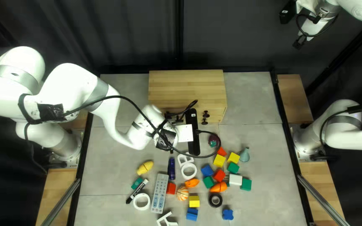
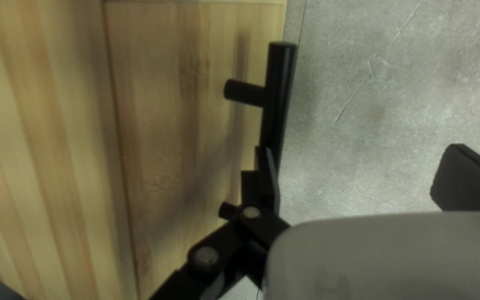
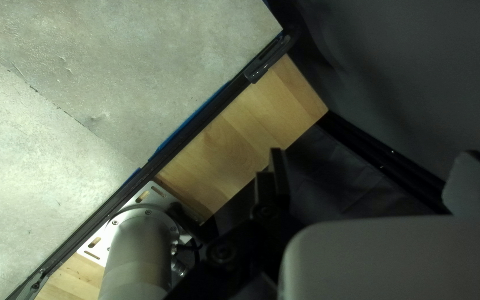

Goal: Open drawers and place objects into drawer and close

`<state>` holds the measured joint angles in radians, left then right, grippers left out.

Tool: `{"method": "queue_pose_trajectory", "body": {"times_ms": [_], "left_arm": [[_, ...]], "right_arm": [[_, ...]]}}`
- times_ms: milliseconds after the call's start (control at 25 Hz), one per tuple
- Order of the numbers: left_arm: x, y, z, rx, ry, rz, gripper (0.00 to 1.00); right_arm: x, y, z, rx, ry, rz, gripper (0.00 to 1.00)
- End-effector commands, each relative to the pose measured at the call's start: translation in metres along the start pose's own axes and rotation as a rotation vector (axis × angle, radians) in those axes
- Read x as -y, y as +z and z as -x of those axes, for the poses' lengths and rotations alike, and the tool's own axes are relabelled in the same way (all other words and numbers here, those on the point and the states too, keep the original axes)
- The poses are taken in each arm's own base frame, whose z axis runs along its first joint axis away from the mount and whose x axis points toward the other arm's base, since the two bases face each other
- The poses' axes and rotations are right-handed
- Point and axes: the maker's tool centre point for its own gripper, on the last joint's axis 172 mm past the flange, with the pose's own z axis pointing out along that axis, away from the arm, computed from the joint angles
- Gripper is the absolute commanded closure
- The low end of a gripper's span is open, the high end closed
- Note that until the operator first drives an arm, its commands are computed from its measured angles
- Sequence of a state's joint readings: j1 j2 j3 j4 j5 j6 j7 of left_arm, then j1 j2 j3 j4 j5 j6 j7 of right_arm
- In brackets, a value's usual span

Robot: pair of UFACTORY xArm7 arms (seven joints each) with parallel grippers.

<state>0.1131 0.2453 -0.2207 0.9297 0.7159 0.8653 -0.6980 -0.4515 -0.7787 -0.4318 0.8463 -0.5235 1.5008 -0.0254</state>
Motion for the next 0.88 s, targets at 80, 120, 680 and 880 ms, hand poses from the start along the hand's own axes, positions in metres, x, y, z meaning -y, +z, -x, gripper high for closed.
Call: {"method": "queue_pose_trajectory", "body": {"times_ms": [80, 120, 680, 880], "left_arm": [[0.001, 0.004, 0.001, 0.006, -0.007, 0.001, 0.0], [0.0, 0.005, 0.001, 0.007, -0.008, 0.002, 0.0], [-0.01, 0.005, 0.005, 0.009, -0.025, 0.017, 0.0], [-0.018, -0.009, 0.015, 0.009, -0.029, 0.016, 0.0]], "right_arm": [[0.0, 0.0, 0.0, 0.0, 0.0, 0.0, 0.0], [0.0, 0.0, 0.0, 0.0, 0.0, 0.0, 0.0], [0.0, 0.0, 0.0, 0.0, 0.0, 0.0, 0.0], [0.0, 0.0, 0.0, 0.0, 0.0, 0.0, 0.0]]}}
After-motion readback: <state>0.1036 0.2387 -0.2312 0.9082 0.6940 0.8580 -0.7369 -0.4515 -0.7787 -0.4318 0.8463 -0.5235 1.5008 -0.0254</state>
